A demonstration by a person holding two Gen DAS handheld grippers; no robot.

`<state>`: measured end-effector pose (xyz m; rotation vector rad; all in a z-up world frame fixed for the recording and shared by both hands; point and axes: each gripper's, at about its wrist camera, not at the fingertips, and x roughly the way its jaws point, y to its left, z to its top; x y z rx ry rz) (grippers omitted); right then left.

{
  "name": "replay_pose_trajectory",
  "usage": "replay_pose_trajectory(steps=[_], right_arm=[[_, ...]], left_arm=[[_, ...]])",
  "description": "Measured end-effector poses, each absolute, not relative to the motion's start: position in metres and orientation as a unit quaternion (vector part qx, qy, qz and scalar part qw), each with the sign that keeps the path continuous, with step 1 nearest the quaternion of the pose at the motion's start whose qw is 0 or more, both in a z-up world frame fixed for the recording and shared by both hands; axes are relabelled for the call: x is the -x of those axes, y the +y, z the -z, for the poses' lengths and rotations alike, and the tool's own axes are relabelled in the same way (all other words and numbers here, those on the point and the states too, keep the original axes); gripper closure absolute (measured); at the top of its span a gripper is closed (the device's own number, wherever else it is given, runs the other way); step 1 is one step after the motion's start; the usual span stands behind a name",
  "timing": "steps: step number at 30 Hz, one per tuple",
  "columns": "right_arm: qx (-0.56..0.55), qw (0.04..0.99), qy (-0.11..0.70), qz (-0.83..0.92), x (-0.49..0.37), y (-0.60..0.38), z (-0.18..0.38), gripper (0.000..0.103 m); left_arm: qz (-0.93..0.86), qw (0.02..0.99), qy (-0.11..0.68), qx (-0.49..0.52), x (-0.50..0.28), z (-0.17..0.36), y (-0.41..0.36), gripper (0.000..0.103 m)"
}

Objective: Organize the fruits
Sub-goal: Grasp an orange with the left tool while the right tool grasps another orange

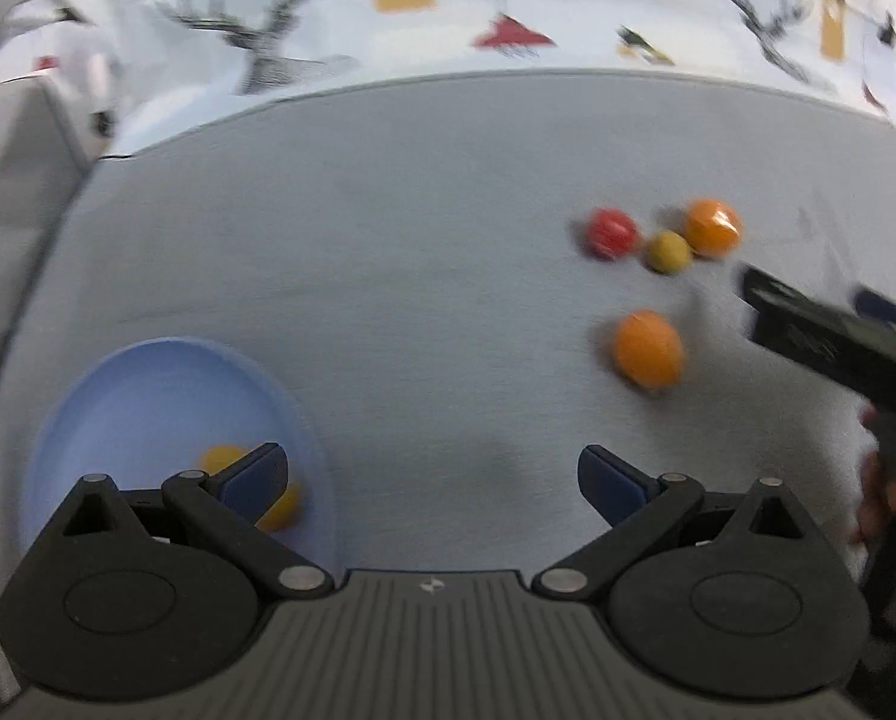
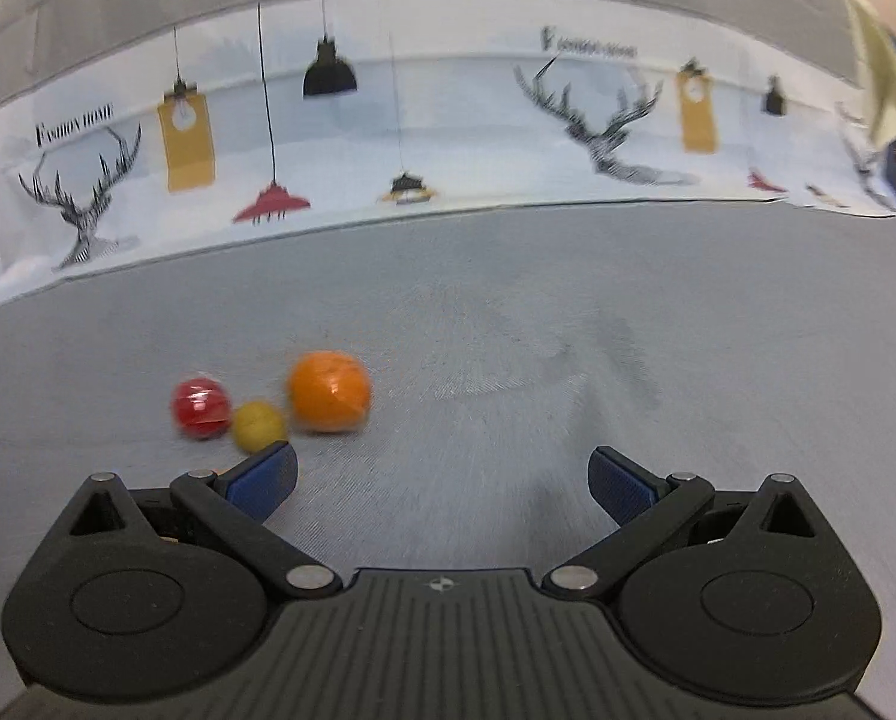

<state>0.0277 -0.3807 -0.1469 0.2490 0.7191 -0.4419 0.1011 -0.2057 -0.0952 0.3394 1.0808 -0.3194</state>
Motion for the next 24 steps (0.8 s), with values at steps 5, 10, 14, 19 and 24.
replay_pose_trajectory(steps=[5,10,14,19,24], right_arm=[[-0.121,0.909,0.366,0.156,-0.058,-0.396,0.169,0.001],[-0.080,0.919,0.345,0.175,-0.079,-0.399,0.178,0.001],[-0.103,0.917,0.335,0.192,-0.075,-0.410,0.180,0.001],[-0.115,0.919,0.323,0.195,-0.068,-0.417,0.178,0.019],[-0.133,0.921,0.308,0.200,-0.060,-0.426,0.175,0.063]], left_arm=[[0.172,0.818,0.523,-0.165,-0.111,0.126,-0.247,0.000],[0.164,0.813,0.543,-0.131,-0.129,0.146,-0.270,0.000],[0.171,0.819,0.534,-0.125,-0.133,0.147,-0.277,0.000],[0.188,0.833,0.511,-0.102,-0.130,0.140,-0.281,0.009],[0.240,0.828,0.494,-0.112,-0.126,0.137,-0.296,0.059]])
